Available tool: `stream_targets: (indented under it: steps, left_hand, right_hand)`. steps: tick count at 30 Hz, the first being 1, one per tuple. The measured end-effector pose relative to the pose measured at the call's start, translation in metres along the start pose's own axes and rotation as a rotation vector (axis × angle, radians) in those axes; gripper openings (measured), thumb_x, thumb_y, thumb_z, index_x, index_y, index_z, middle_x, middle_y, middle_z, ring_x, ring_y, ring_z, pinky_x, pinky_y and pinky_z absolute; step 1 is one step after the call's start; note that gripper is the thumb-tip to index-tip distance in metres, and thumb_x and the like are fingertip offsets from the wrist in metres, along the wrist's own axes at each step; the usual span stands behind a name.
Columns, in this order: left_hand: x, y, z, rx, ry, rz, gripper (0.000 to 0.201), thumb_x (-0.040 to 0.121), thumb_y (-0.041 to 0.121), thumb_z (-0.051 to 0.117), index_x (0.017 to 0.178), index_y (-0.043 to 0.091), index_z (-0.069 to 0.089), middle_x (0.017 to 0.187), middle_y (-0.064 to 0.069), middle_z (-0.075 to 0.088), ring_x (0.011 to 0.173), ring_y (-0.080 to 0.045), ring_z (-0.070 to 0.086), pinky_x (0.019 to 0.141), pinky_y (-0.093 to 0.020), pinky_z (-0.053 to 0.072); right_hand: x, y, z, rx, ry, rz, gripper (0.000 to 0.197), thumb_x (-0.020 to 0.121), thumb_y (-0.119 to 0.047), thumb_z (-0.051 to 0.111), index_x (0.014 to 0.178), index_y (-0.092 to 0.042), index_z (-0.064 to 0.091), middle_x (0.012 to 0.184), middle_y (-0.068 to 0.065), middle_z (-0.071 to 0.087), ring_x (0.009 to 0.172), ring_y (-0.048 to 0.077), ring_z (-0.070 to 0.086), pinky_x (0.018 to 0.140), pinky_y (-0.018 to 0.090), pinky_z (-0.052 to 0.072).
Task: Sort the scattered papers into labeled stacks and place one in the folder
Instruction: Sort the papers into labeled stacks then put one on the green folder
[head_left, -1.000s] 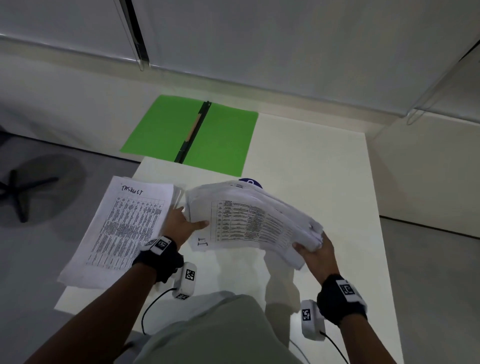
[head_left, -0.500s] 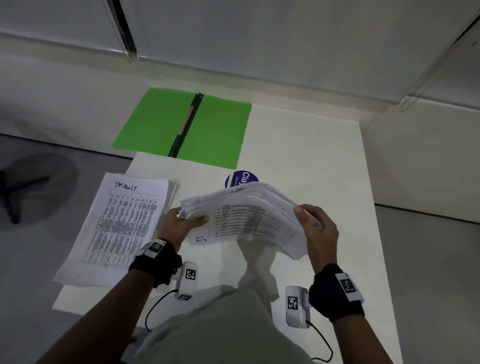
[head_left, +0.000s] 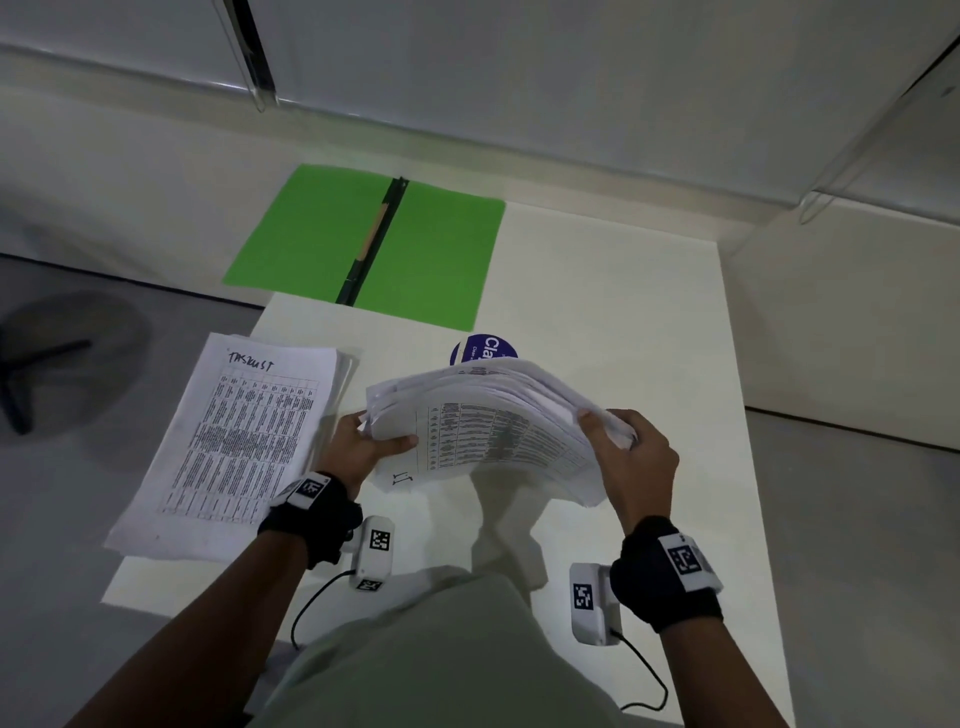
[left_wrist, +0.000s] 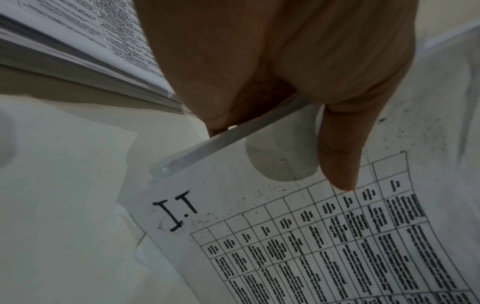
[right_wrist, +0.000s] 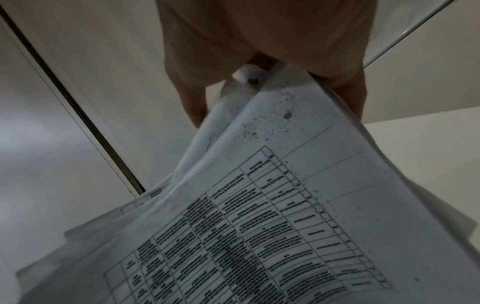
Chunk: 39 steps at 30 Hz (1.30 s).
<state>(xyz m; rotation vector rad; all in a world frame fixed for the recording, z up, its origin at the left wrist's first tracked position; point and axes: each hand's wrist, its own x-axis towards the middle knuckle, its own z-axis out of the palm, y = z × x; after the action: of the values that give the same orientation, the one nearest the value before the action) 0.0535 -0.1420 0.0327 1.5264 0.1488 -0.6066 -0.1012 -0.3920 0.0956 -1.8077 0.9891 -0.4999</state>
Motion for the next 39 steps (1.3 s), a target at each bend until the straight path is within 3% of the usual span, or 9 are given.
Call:
stream_targets:
  steps: [3, 7, 12, 18, 21, 26, 32, 35, 39]
  left_hand:
    - [0.001, 0.002, 0.001, -0.009, 0.001, 0.013, 0.083, 0.031, 0.024, 0.089, 0.107, 0.001, 0.064, 0.1, -0.013, 0.072, 0.089, -0.027, 0.068, 0.081, -0.04, 0.056]
    - [0.005, -0.001, -0.002, -0.016, 0.004, 0.027, 0.084, 0.035, 0.024, 0.092, 0.11, -0.001, 0.064, 0.104, -0.015, 0.072, 0.094, -0.029, 0.069, 0.082, -0.041, 0.057]
    - [0.002, 0.006, 0.004, 0.091, -0.022, 0.06, 0.036, 0.062, -0.005, 0.083, 0.086, 0.015, 0.068, 0.07, 0.011, 0.074, 0.07, -0.006, 0.068, 0.06, -0.018, 0.056]
    - [-0.001, 0.013, 0.011, 0.207, -0.037, 0.121, 0.037, 0.072, -0.004, 0.077, 0.092, 0.022, 0.061, 0.068, 0.019, 0.067, 0.062, 0.012, 0.061, 0.055, -0.004, 0.047]
    - [-0.002, 0.02, 0.019, 0.279, -0.059, 0.143, 0.034, 0.074, 0.0, 0.076, 0.078, 0.028, 0.057, 0.053, 0.031, 0.062, 0.057, 0.011, 0.06, 0.056, -0.006, 0.044]
    - [0.004, 0.024, 0.024, 0.416, -0.103, 0.188, 0.014, 0.072, 0.006, 0.08, 0.074, 0.011, 0.068, 0.063, 0.01, 0.067, 0.063, -0.005, 0.059, 0.064, -0.021, 0.048]
    - [0.0, 0.056, 0.032, 0.708, -0.137, 0.393, 0.015, 0.075, 0.023, 0.078, 0.075, 0.009, 0.073, 0.068, -0.015, 0.07, 0.055, -0.022, 0.056, 0.058, -0.039, 0.052]
    - [-0.013, 0.093, 0.043, 0.863, -0.21, 0.531, 0.007, 0.079, 0.023, 0.076, 0.083, 0.018, 0.077, 0.068, -0.007, 0.073, 0.055, -0.016, 0.062, 0.054, -0.031, 0.05]
    - [-0.035, 0.141, 0.063, 1.121, -0.359, 0.849, 0.019, 0.083, 0.022, 0.072, 0.102, 0.023, 0.074, 0.086, 0.002, 0.077, 0.059, -0.006, 0.066, 0.061, -0.019, 0.052]
  right_hand:
    - [0.002, 0.006, -0.007, -0.012, 0.011, -0.028, 0.002, 0.084, -0.019, 0.066, 0.085, -0.02, 0.068, 0.079, -0.006, 0.069, 0.07, 0.0, 0.059, 0.066, 0.021, 0.044]
    - [0.002, 0.004, -0.014, -0.009, -0.054, -0.066, 0.011, 0.084, -0.034, 0.072, 0.085, -0.023, 0.068, 0.081, -0.011, 0.069, 0.078, 0.001, 0.061, 0.062, 0.007, 0.044]
    - [0.005, 0.002, -0.02, -0.065, -0.085, -0.099, 0.008, 0.081, -0.017, 0.07, 0.086, -0.024, 0.068, 0.083, -0.005, 0.071, 0.079, 0.01, 0.065, 0.067, 0.015, 0.049]
    - [0.013, -0.014, -0.022, -0.496, -0.275, -0.192, 0.051, 0.073, -0.067, 0.064, 0.11, -0.031, 0.063, 0.108, -0.01, 0.068, 0.098, 0.013, 0.064, 0.087, 0.033, 0.053]
    - [0.012, -0.035, -0.014, -0.615, -0.261, -0.425, 0.052, 0.076, -0.06, 0.067, 0.116, -0.027, 0.062, 0.117, -0.008, 0.064, 0.103, 0.015, 0.062, 0.091, 0.037, 0.05]
    - [0.017, -0.05, 0.0, -0.547, -0.318, -0.599, 0.046, 0.081, -0.043, 0.067, 0.123, -0.025, 0.059, 0.124, -0.005, 0.059, 0.11, 0.016, 0.06, 0.093, 0.038, 0.049]
    - [0.02, -0.044, 0.004, -0.833, -0.549, -0.451, 0.108, 0.053, -0.087, 0.06, 0.142, -0.035, 0.03, 0.133, -0.005, 0.052, 0.122, 0.019, 0.049, 0.099, 0.043, 0.041]
    - [0.021, -0.04, 0.009, -0.823, -0.472, -0.505, 0.089, 0.061, -0.069, 0.072, 0.135, -0.029, 0.042, 0.122, -0.004, 0.059, 0.112, 0.019, 0.055, 0.095, 0.038, 0.042]
    - [0.019, -0.049, 0.007, -0.219, -0.494, -0.303, 0.04, 0.066, -0.026, 0.086, 0.1, -0.035, 0.067, 0.091, -0.009, 0.074, 0.083, 0.008, 0.068, 0.076, 0.027, 0.054]
